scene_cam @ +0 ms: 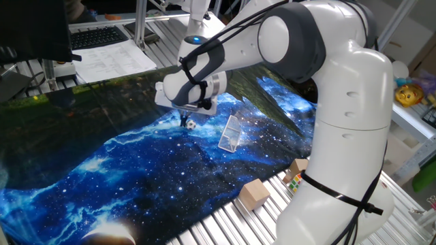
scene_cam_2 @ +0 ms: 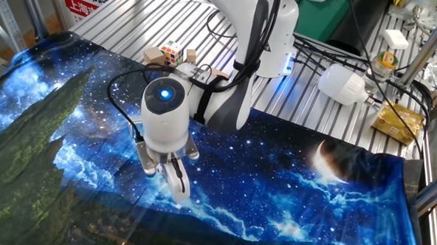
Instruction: Push the soccer ball into the goal
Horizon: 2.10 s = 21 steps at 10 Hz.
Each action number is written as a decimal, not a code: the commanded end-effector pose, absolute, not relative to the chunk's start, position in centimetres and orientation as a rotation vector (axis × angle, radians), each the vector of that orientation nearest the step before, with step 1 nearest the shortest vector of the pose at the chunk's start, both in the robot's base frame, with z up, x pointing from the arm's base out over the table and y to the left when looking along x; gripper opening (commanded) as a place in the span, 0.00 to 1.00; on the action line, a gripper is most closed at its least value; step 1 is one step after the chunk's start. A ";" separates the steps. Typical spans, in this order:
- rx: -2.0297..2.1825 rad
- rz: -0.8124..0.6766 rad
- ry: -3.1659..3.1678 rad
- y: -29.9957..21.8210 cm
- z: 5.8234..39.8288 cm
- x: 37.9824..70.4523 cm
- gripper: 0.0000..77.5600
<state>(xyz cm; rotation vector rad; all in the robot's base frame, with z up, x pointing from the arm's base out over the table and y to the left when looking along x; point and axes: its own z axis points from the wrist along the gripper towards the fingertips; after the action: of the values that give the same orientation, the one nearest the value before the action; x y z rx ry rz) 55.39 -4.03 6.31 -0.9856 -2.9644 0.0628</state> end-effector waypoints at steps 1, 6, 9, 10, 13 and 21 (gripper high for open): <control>-0.973 0.066 -2.972 -5.2 6.3 54.5 0.00; -0.998 0.065 -2.967 -5.9 7.4 55.6 0.00; -0.974 0.079 -2.988 -6.6 7.2 56.3 0.00; -0.962 0.081 -2.990 -7.0 7.2 56.4 0.00; -0.970 0.083 -2.968 -8.1 7.3 56.0 0.00; -0.932 0.217 -2.962 -9.3 6.6 52.7 0.00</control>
<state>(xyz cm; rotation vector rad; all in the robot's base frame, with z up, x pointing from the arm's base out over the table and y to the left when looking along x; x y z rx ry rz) 52.97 -9.01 6.50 -0.9381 -2.9665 0.2114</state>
